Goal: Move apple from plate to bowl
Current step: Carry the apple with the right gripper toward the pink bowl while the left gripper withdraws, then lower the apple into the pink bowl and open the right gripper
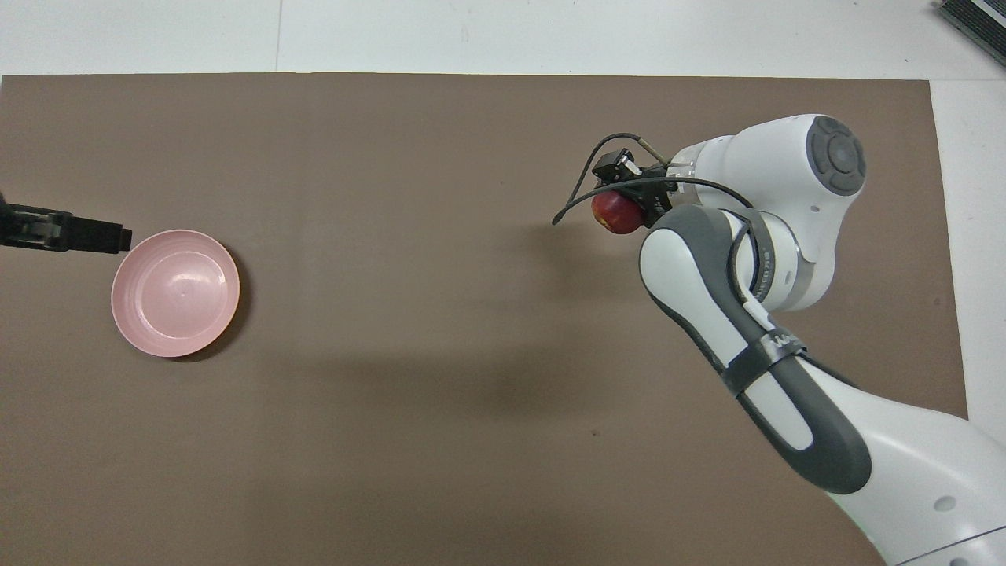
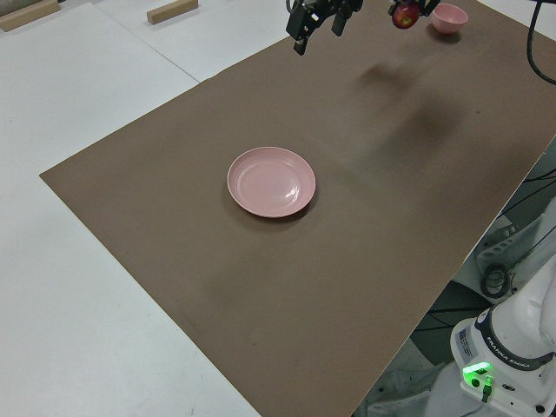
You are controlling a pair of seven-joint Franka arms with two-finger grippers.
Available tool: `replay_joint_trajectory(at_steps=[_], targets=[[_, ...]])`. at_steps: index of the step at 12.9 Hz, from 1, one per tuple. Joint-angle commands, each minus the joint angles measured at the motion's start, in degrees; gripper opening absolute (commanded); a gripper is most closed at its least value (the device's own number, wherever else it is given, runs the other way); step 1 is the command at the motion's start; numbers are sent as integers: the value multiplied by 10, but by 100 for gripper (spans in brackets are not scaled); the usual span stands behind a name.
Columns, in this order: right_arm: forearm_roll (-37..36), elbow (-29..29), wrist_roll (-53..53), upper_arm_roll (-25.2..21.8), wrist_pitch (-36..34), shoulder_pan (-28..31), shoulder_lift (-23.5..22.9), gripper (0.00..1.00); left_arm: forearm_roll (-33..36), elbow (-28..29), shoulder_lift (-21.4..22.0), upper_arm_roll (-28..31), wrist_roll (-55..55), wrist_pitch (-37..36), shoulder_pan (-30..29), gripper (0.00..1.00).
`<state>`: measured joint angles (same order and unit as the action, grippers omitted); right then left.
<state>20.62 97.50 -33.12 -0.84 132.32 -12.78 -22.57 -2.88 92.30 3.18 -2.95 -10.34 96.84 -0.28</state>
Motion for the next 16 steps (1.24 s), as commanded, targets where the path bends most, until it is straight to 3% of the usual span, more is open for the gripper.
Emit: replay_joint_trajectory(at_steps=[1,6,10,16], targets=[[-50,-6,112,5,-17,45,-2,0,24,-112,-42,16,-30,-97,12,100],[-135,-4,312,5,-38,124,-5,0,40,-129,-31,51,-53,-136,45,100],[-140,3,380,4,-146,158,15,0,38,-127,-28,51,-55,-160,38,100],[-214,66,400,4,-31,178,3,0,25,-132,-39,54,-49,-194,28,100]])
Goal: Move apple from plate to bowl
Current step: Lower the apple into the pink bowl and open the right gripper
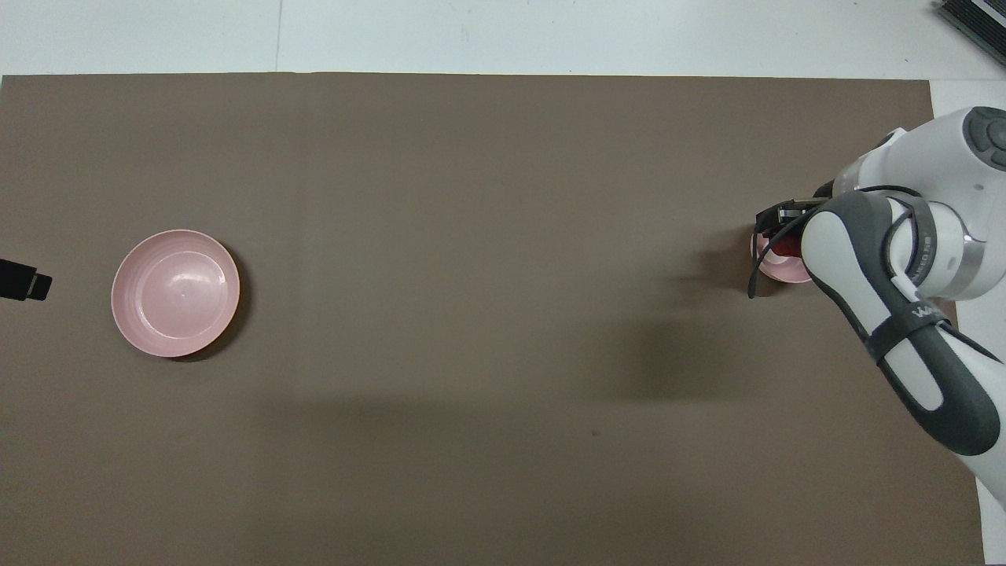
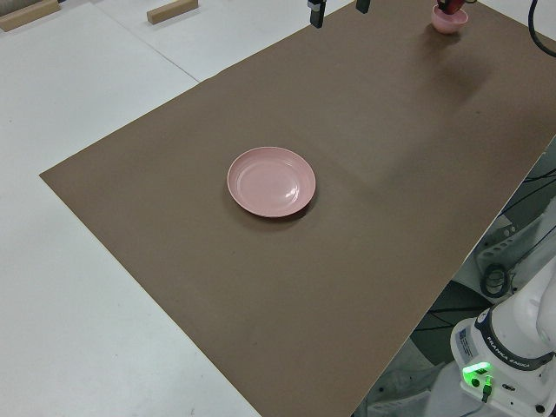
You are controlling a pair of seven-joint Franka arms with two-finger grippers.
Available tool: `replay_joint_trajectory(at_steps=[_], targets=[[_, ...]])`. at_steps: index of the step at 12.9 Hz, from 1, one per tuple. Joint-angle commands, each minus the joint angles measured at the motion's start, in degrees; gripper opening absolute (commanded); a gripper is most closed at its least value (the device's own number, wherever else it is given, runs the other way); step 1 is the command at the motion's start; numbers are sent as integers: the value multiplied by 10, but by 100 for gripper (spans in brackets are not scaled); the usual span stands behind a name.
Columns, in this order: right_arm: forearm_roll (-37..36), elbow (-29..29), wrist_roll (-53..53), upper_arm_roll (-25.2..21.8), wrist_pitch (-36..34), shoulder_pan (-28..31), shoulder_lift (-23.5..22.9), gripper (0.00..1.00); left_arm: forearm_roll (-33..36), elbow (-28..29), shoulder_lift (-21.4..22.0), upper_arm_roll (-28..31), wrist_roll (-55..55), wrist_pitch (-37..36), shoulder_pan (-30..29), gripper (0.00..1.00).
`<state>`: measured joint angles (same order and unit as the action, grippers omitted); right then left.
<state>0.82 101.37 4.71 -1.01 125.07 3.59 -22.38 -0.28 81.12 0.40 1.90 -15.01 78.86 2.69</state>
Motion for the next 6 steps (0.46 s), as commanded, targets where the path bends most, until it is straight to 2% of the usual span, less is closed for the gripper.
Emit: replay_joint_trajectory(at_steps=[1,2,3,6], targets=[[-16,29,21,6,47,17,-3,8,-8,-20,-11,5,0,-14,-4,100],[-16,28,18,6,46,17,-5,69,-10,-20,-10,4,3,-13,-4,100],[-16,23,19,7,42,16,-5,100,-10,-18,-9,4,19,-12,-5,100],[-15,10,21,7,2,14,11,100,-15,-18,-7,4,42,-10,-4,100]])
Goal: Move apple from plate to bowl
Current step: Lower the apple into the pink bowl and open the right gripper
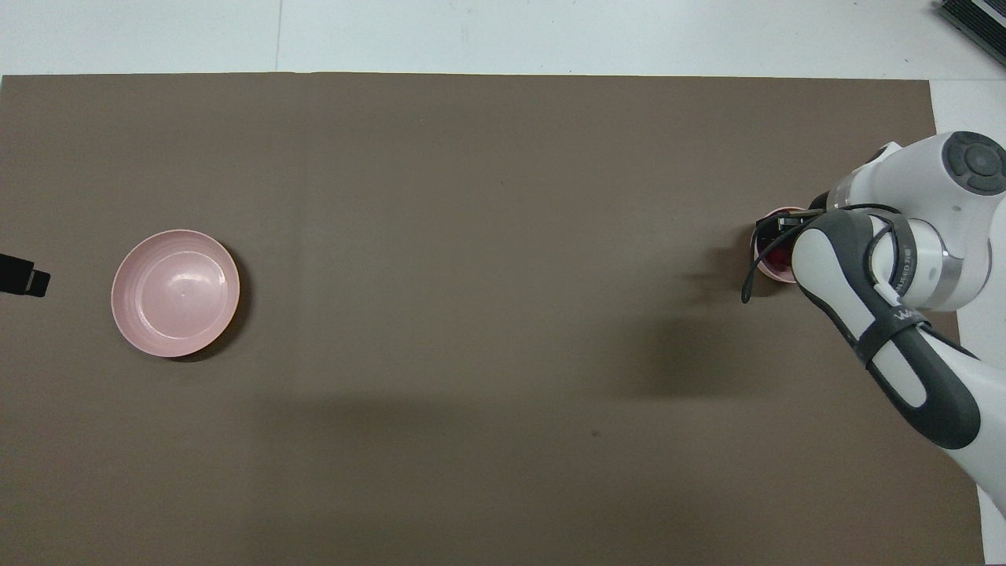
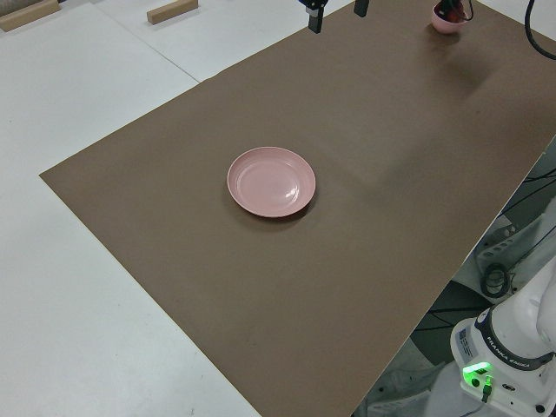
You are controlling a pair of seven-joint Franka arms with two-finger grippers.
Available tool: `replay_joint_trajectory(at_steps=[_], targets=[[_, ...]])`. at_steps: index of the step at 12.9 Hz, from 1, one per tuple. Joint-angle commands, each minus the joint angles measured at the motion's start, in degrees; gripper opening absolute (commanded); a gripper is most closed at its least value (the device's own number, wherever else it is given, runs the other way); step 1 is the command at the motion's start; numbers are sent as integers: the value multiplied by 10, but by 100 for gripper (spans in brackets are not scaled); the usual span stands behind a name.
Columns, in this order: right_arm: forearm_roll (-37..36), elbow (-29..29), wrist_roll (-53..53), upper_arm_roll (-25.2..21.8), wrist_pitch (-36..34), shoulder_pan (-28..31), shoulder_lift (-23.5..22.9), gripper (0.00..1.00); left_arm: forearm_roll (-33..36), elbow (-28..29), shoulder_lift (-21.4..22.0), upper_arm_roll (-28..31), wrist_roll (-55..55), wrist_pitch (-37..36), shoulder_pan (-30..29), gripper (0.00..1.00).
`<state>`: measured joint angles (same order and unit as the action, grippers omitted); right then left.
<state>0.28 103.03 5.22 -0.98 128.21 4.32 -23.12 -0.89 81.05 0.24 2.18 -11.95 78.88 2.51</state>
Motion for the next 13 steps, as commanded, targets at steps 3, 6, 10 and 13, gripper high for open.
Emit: replay_joint_trajectory(at_steps=[3,6,10,13], targets=[[-10,-30,15,7,-95,5,54,100,-9,-14,-2,1,7,-6,-3,100],[-6,-40,10,7,-153,2,97,100,-5,-13,-1,1,6,-7,-2,100],[-5,-53,-25,9,-253,1,172,100,-5,-12,0,0,9,-13,-1,100],[3,-103,-43,7,-334,3,197,100,-5,-12,0,0,9,-13,-1,100]])
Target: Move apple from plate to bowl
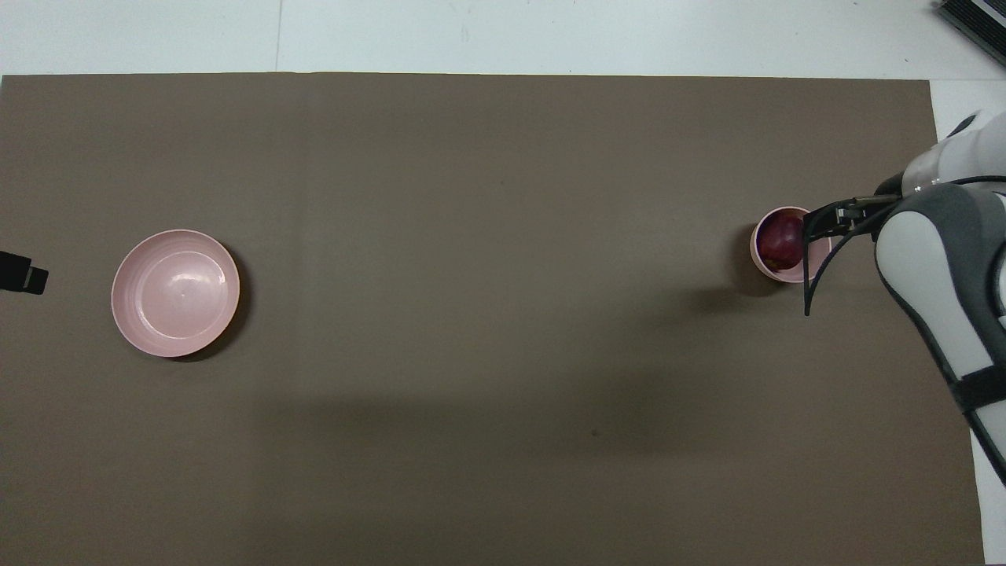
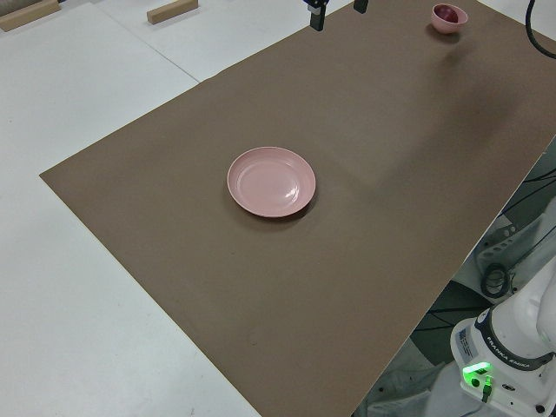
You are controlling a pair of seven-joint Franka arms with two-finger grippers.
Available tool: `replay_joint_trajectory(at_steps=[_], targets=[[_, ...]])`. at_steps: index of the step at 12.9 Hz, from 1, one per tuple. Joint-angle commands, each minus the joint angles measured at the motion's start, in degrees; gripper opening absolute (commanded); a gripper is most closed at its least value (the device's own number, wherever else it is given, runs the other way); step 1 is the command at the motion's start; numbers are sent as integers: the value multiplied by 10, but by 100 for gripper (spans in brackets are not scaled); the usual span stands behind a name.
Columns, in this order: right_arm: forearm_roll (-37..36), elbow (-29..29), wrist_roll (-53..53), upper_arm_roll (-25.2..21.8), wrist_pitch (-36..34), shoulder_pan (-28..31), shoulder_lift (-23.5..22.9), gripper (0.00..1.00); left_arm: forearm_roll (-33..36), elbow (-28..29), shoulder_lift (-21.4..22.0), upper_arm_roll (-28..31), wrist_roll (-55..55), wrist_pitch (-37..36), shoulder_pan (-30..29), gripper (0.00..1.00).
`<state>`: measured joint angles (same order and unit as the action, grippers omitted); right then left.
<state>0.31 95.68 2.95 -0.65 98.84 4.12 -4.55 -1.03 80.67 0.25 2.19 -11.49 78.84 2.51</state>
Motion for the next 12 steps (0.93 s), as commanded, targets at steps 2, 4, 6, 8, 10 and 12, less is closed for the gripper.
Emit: replay_joint_trajectory(at_steps=[2,4,6,8,10,12], targets=[[1,-78,-23,4,-93,5,11,100,-4,-9,0,0,4,-12,-1,100],[-4,-107,-23,4,-135,4,11,100,-4,-9,0,0,4,-12,-1,100],[0,-111,-22,4,-146,4,18,100,-4,-9,0,0,4,-12,-1,100],[-2,-73,-22,7,-141,3,46,100,-4,-9,0,-1,4,-12,-1,100],[-6,-72,-23,10,-145,2,49,100,-4,-9,0,0,4,-12,-1,100],[-10,-74,-23,11,-134,-3,46,100,-4,-9,0,-1,4,-12,-2,100]])
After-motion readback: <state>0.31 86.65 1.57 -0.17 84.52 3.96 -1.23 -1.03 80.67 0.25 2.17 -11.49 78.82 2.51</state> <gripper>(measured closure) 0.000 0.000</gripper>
